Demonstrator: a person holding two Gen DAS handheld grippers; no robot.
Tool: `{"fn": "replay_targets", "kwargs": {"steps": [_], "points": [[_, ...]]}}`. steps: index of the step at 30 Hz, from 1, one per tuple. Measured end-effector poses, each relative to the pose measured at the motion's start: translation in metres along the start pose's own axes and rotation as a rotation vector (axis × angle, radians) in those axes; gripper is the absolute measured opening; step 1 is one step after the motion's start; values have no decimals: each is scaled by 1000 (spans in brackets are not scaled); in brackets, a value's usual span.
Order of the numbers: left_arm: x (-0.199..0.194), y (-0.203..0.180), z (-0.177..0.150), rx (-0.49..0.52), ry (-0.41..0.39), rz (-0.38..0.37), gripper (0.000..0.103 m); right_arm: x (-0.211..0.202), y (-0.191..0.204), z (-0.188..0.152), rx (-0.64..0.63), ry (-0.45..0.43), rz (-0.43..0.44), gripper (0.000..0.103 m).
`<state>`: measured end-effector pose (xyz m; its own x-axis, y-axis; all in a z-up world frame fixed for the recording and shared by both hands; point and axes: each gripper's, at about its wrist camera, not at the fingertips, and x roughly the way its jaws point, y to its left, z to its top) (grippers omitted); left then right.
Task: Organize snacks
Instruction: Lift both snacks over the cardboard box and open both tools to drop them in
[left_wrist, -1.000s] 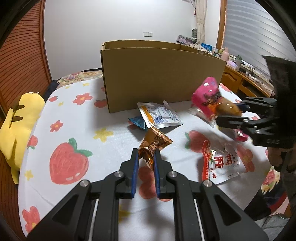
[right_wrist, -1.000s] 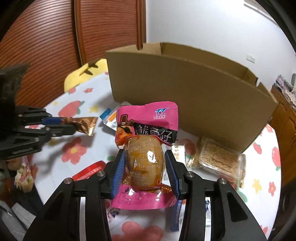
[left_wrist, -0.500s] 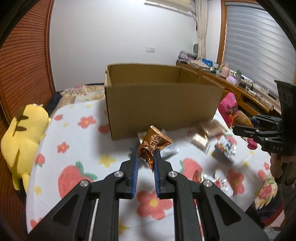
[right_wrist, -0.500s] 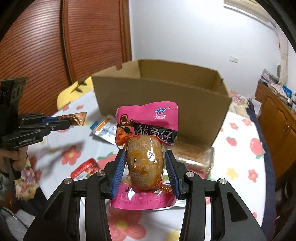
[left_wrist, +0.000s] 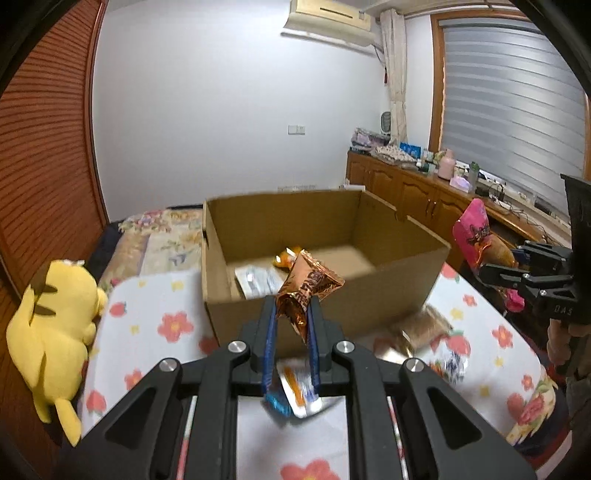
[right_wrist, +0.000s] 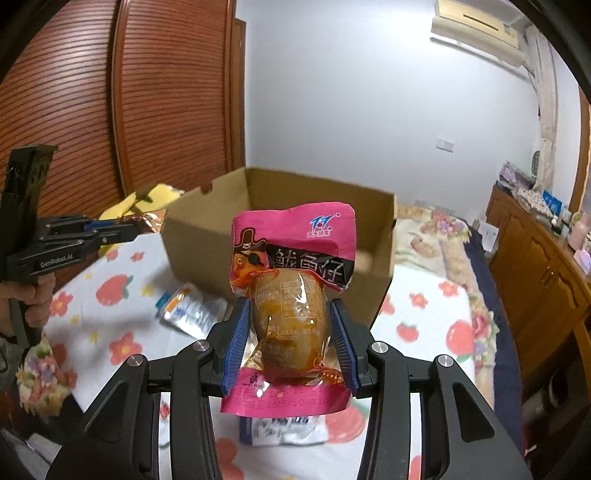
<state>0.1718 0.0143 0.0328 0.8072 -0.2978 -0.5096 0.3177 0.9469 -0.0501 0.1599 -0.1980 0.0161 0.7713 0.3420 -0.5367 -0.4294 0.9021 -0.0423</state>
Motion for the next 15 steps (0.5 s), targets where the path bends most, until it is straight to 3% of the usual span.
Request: {"fn": "replay_targets", "kwargs": {"steps": [9,15], "points": [[16,6,33,-3,-10,13,12,30,-19,25,-14,3,-70,43],[30,8,41,3,6,32,12,42,-36,37,29,9,-70,43]]}}
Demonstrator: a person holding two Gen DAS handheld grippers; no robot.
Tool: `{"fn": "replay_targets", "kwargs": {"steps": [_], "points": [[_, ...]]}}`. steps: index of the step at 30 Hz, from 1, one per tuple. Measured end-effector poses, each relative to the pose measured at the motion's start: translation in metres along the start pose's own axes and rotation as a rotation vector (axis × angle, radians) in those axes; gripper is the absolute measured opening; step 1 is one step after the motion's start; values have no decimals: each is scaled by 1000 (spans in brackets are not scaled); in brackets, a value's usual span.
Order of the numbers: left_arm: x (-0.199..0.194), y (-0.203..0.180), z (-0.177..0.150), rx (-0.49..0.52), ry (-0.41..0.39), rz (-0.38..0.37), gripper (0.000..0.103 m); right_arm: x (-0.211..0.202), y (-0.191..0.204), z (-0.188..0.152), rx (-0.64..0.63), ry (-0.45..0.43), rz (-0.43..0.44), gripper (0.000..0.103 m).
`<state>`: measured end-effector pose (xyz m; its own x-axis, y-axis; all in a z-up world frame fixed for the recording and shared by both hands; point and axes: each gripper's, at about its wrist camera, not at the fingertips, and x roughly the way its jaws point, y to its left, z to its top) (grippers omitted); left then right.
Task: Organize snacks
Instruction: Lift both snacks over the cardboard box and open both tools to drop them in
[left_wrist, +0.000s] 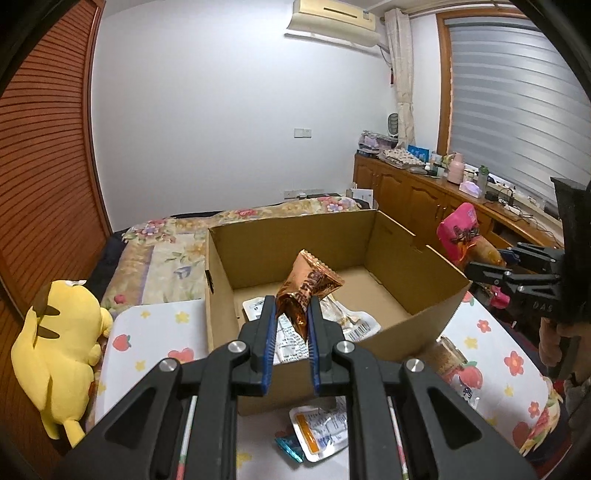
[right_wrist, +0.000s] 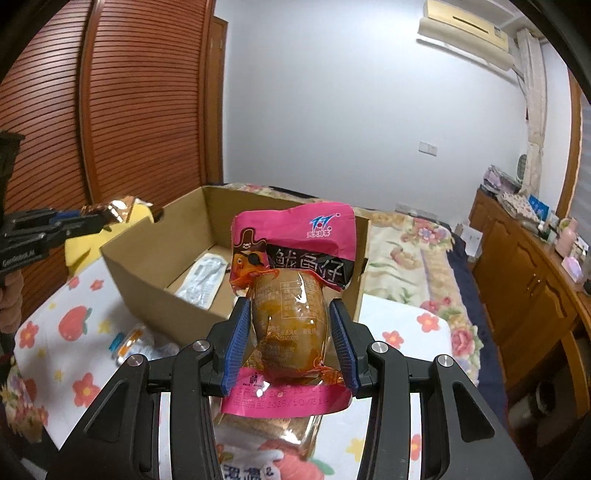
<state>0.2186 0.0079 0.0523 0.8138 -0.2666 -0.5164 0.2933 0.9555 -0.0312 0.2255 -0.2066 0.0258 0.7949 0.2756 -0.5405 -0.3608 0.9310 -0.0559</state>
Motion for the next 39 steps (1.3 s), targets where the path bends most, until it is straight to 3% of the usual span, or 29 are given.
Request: {"fn": "replay_targets", "kwargs": {"steps": [4,16,23,25,27,36,39], "points": [[13,5,6,-15,16,7,12,4,-13,7,82,-5,41,43],[51,8,7,-34,87,25,13,32,-13,25,83,35,23,43],[62,11,-3,-35,134,41,14,59,-1,21,20,72,-48,43],[64,11,-4,-39,141,43,18,66,-1,19,19,88,-53,43],[66,12,-3,-45,144,43,30,72,-1,18,18,96,-62,44],[59,3,-8,-33,133,33,47,94,2,21,22,148,-67,44],[55,-1,-10,-19,129,51,48,96,4,19,17,154,-66,44]]}}
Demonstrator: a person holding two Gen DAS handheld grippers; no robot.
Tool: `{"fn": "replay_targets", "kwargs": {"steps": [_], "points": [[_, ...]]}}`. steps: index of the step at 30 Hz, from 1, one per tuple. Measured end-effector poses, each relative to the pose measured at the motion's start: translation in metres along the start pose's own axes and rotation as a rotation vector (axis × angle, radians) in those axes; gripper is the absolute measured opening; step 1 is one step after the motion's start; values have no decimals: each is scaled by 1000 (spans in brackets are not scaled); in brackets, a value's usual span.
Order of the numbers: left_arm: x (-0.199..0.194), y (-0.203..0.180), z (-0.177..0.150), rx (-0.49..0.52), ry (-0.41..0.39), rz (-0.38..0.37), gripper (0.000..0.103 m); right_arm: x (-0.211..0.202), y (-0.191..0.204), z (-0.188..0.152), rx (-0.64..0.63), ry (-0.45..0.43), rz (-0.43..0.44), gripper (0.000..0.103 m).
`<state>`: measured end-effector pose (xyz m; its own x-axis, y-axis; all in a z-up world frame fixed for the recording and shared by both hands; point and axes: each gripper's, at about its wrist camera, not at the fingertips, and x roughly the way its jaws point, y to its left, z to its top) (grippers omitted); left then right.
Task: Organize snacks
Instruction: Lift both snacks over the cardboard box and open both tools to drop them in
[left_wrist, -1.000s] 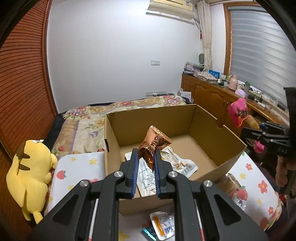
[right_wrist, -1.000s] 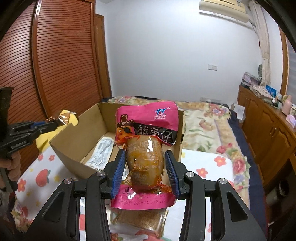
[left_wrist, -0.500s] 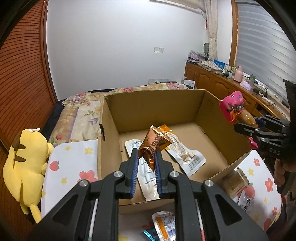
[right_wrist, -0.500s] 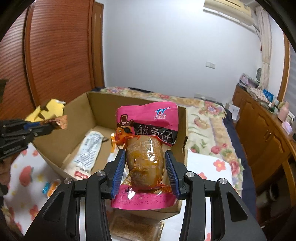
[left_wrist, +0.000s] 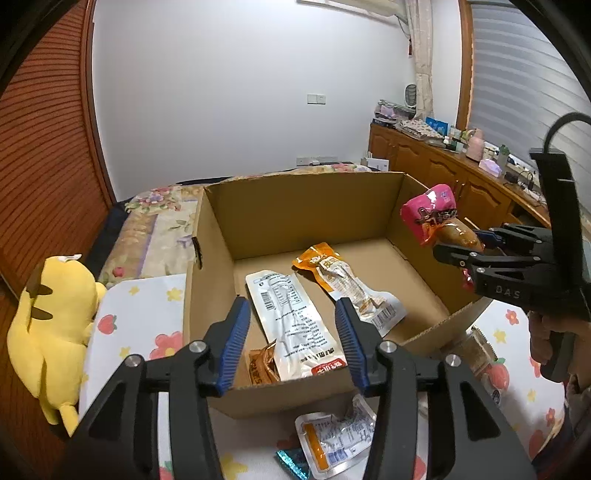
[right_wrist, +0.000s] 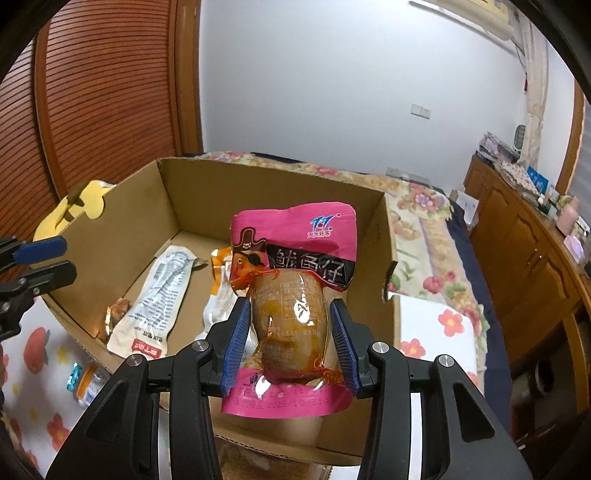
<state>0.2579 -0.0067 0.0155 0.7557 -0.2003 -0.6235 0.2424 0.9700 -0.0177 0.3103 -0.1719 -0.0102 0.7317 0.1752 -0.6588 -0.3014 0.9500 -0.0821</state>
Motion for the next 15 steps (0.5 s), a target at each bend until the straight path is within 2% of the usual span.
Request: {"fn": "replay_targets", "kwargs": {"steps": [5,7,9,12,14,15], "points": [[-5,-4,-1,17,-10,-3,55,6,3,-1,4,8,3,44],[-6,-6,-1,21,-13,3,61,7,5,-2,2,11,5,44],[-7,-6,-1,22,-28,13,75,8,5,-2,9,12,10,44],[-11,-9,0,23,-52,17,83,7,3,-2,14,12,11,47],[-11,-9,0,23,-49,19,85,6,4,-2,8,1,4,49],[-11,-8,0,20,-47,14,85,5,4,-2,6,-1,4,53]]}}
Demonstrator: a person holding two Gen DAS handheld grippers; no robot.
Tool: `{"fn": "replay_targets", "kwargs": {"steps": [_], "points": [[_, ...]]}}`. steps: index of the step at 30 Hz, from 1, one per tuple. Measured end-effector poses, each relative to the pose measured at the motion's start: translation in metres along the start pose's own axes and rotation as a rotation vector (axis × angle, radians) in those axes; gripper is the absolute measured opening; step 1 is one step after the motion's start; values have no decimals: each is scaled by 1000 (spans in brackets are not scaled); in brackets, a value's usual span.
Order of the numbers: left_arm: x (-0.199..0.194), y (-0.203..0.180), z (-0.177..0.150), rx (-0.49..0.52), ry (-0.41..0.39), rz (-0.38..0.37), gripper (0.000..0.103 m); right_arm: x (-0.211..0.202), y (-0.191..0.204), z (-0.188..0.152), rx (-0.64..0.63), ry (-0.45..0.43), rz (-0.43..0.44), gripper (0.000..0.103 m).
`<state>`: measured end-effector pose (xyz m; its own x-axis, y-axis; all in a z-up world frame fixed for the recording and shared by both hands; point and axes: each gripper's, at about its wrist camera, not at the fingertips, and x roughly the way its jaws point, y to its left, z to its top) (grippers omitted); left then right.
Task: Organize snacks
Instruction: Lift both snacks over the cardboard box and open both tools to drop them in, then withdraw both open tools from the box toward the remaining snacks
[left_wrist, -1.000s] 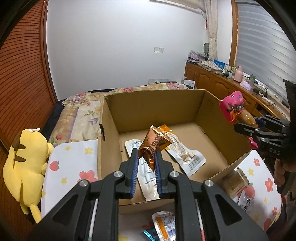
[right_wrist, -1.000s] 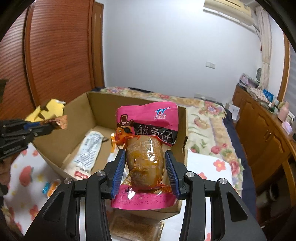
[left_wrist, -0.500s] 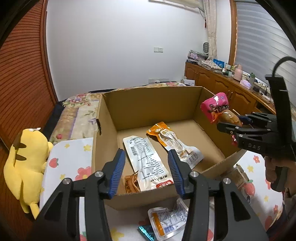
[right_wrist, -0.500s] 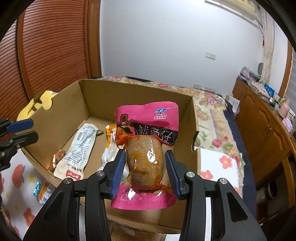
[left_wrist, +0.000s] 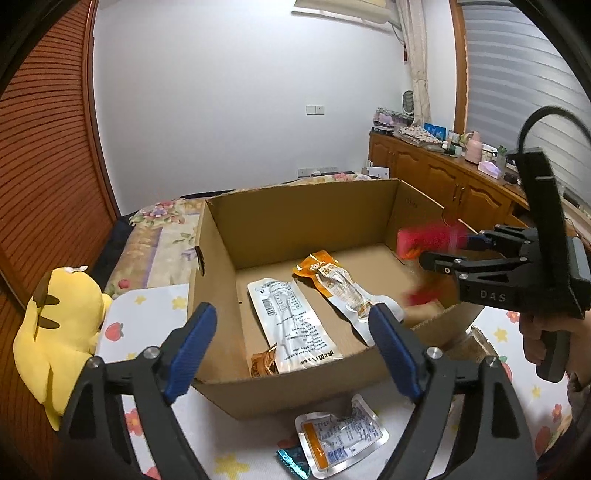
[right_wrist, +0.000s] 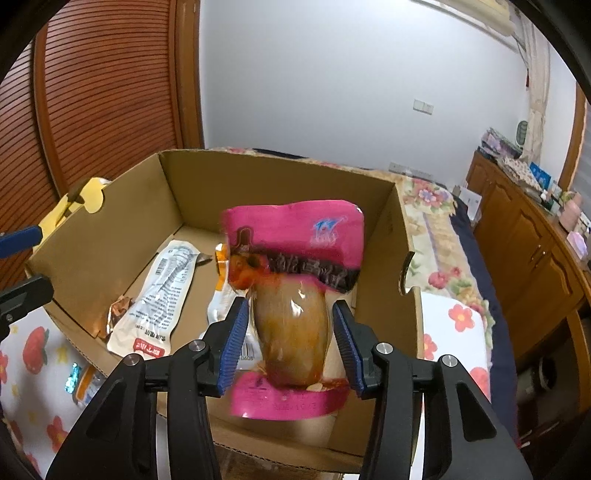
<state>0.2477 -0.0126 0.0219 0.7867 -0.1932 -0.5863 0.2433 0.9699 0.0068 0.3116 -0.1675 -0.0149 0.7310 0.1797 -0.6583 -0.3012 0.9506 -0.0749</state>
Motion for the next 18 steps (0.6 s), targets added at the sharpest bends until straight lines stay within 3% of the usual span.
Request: {"fn": "replay_targets", "kwargs": {"steps": [3,10,18], "points": [[-3,2,-2,-13,-6,-8,87,-6,2,0,2,-25,14,60],[-20,0,-9,-10,-40,-7,88,-47,7,-6,-1,-103,50,63],[-39,-10,-28,-11,-64,-42,91,-99,7,-44,21,-167,100,68]]}}
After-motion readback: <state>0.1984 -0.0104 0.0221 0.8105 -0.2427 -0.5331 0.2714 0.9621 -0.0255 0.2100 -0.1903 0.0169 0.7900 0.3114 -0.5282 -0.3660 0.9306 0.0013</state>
